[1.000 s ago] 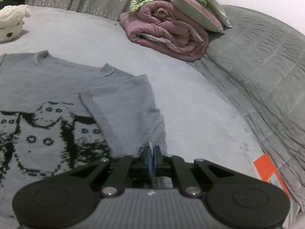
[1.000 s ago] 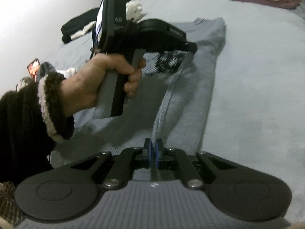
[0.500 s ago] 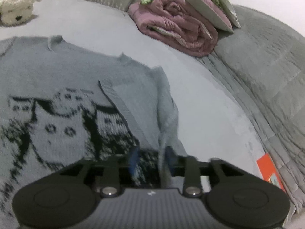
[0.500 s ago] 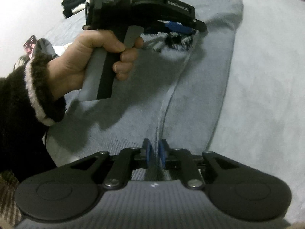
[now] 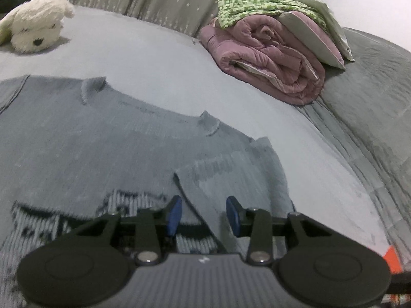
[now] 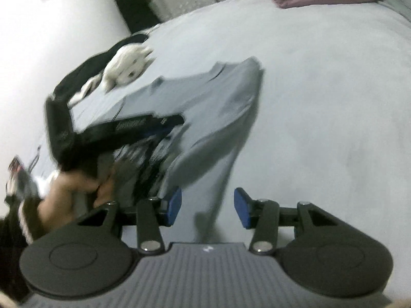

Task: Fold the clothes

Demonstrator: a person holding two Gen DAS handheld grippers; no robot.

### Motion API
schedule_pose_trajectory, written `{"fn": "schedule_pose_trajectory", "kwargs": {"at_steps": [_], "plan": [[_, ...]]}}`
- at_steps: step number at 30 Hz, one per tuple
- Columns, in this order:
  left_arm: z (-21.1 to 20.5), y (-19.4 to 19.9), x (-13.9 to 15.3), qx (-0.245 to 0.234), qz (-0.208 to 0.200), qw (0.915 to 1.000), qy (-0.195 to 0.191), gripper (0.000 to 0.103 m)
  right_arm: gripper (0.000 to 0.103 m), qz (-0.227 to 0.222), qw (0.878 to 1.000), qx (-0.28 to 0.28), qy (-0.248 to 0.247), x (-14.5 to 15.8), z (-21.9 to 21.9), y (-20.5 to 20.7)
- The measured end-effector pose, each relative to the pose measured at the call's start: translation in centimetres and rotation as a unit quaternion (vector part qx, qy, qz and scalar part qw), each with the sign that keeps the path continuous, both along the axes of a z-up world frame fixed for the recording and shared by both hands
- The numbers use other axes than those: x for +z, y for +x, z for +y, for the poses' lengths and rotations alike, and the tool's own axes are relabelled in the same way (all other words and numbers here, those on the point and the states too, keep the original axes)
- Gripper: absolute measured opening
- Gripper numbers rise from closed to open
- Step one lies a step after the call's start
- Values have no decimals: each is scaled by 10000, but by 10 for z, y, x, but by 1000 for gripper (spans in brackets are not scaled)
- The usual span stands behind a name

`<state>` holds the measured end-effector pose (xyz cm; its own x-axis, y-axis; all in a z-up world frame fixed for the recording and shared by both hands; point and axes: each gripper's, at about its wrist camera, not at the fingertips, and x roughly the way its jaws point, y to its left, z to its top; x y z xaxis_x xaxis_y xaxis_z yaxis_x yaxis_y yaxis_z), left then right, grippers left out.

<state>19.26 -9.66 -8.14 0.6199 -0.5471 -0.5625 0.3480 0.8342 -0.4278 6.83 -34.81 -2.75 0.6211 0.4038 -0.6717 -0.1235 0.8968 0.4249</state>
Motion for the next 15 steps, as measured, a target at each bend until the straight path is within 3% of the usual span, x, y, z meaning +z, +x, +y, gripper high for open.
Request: {"fn": "schedule_pose_trajectory", "kwargs": {"at_steps": [12,15], "plan": [[-7,19,-7,143,-166,9997,-68,33,50,-282,9976,-272,566,-25,-33,85],[-6,21,-8,183,-160,9996,-116,28,50,-320,9966,-303,703,-25,-35,99]]}}
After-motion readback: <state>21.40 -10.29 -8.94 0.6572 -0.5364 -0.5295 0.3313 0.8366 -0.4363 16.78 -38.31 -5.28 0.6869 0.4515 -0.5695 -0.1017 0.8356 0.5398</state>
